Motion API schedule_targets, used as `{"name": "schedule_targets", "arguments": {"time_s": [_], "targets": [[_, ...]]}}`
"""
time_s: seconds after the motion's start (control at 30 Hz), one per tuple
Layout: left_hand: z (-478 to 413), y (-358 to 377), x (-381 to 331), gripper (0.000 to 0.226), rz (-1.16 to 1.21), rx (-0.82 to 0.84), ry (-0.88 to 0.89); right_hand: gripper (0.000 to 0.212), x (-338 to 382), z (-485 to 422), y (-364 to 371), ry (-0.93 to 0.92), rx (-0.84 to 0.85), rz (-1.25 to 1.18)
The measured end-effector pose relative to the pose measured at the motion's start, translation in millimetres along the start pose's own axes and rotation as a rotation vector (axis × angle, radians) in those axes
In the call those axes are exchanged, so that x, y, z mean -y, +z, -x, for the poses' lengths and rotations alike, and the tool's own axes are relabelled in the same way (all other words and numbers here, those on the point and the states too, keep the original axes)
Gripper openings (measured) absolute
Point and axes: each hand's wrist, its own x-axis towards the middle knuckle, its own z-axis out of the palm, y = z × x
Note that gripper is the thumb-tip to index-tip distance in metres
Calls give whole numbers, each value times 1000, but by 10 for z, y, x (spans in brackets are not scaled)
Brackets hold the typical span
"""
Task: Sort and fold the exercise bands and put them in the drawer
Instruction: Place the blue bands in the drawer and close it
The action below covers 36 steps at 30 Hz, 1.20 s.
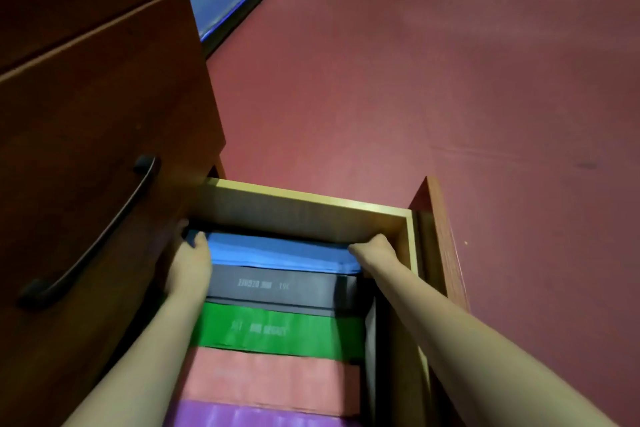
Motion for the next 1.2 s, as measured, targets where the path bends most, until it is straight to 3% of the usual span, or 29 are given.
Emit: {"name": "schedule_targets", "arguments": {"time_s": [0.1,0.2,0.3,0.43,0.57,0.67,0.9,1.2], "targets": [[529,-45,-370,25,83,77,270,5,123,278,-175,-145,52,-176],[1176,44,-659,24,121,339,470,19,278,678,-481,-366,18,-433],[1951,96,-903,41,98,584,604,21,133,1069,-867,-597,-131,-319],[2515,133,-939,57,-243,748,765,25,-405,1369,-1115,-527,-225,-127],[2636,84,-965,53,-361,719,804,34,-784,1593,-1103,-385,-151,-163],[2696,80,-991,48,-457,674,850,28,-930,1747,-1106,-345,-61,-266],[2605,-10,-986,53,-635,601,947,26,-986,1870,-956,-187,63,-641],[2145,-496,-841,46,-802,487,955,37,-738,2195,-324,-107,260,-705]]}}
